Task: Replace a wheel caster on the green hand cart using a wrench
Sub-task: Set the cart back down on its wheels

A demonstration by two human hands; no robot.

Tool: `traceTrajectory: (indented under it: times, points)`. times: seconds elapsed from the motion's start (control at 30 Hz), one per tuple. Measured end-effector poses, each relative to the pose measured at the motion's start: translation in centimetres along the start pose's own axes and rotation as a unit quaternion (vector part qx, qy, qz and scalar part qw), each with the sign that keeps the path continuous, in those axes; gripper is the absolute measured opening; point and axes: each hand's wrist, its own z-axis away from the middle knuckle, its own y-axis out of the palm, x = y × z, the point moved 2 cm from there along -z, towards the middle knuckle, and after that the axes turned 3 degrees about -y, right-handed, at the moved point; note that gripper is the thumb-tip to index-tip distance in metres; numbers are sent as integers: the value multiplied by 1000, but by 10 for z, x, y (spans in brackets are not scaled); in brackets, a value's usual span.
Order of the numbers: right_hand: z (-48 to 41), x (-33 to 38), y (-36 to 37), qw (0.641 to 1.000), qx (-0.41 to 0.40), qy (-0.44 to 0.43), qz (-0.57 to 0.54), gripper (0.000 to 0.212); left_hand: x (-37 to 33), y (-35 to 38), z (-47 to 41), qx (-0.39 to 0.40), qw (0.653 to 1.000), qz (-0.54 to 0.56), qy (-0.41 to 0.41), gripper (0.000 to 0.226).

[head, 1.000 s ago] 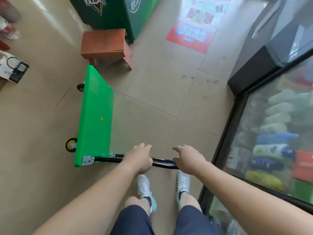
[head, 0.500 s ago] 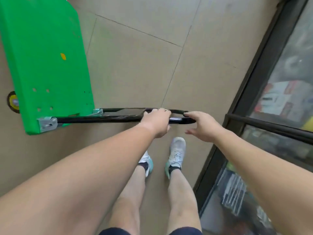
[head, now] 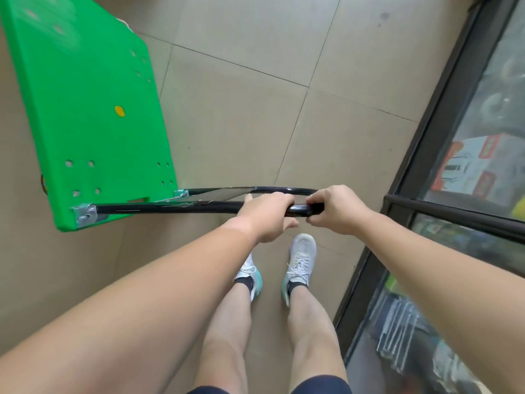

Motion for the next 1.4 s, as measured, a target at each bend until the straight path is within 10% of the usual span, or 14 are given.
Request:
traceTrajectory:
  times: [0.47, 0.87, 1.13, 1.3, 1.4]
  points:
    - [83, 79, -39, 998, 0, -62, -13, 59, 35, -56, 145, -35, 995, 92, -5, 20]
    - [109, 183, 16, 993, -46, -93, 62, 24, 135, -50, 260, -70, 989, 119, 45, 39]
    - [149, 279, 63, 982, -156, -105, -12, 35, 210, -46, 330, -122, 983, 123, 60, 20]
    - [143, 331, 82, 988, -105, -112, 17, 71, 264, -58, 378, -129, 980, 143, 49, 16]
    - [130, 349, 86, 992, -94, -83, 24, 55, 276, -57, 395, -147, 981, 117, 43, 32]
